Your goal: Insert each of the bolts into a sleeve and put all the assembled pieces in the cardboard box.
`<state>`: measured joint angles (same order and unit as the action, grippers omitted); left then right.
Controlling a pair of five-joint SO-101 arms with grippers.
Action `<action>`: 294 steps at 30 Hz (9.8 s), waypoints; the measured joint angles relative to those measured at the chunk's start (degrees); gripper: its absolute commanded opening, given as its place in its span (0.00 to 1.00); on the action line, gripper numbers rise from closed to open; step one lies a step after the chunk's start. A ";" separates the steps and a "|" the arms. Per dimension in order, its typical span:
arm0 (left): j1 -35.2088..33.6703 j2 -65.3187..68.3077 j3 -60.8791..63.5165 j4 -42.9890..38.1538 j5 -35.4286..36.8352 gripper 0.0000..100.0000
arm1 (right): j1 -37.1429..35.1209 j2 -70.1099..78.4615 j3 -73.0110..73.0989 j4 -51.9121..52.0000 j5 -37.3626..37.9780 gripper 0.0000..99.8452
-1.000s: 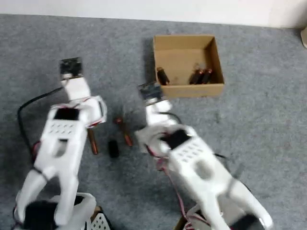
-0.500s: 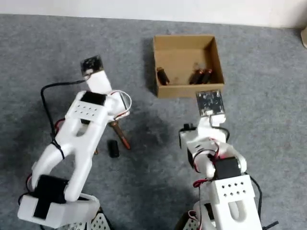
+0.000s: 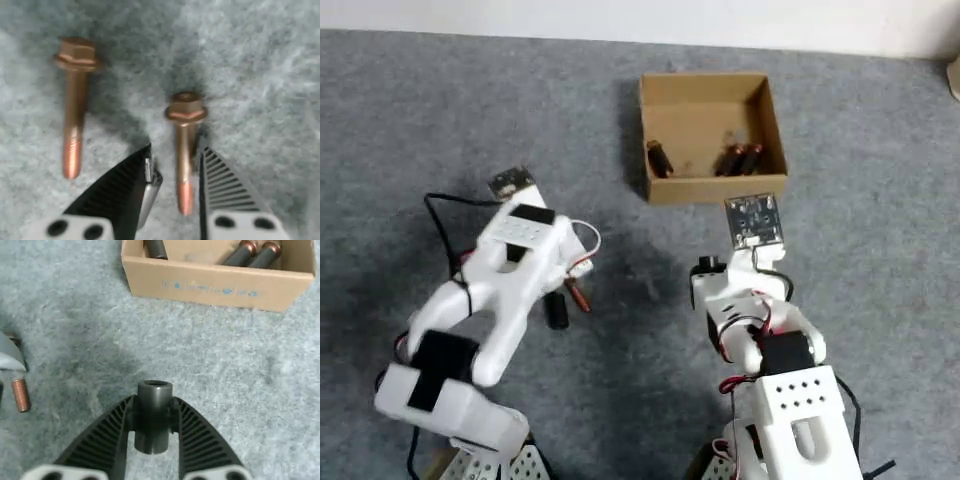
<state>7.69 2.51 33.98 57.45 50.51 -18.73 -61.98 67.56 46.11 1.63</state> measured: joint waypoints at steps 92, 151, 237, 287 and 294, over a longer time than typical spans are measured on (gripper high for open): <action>23.12 -105.49 43.60 -18.55 -13.27 0.00 | -23.21 -42.73 14.07 0.00 5.36 0.00; 29.27 -106.37 49.93 -9.14 -12.75 0.01 | -25.67 -42.55 14.33 3.16 9.58 0.00; -8.88 -105.05 56.26 -13.63 -53.19 0.01 | 10.90 93.27 -97.49 10.37 9.93 0.01; -19.08 -81.67 40.44 -15.03 -48.97 0.01 | -8.09 17.58 -80.09 53.54 1.49 0.32; -19.52 -45.89 20.04 -10.90 -48.00 0.00 | -20.75 14.77 -55.21 46.95 1.41 0.32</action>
<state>-11.82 -43.38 54.02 46.55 2.51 -39.47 -47.21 12.35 93.05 3.03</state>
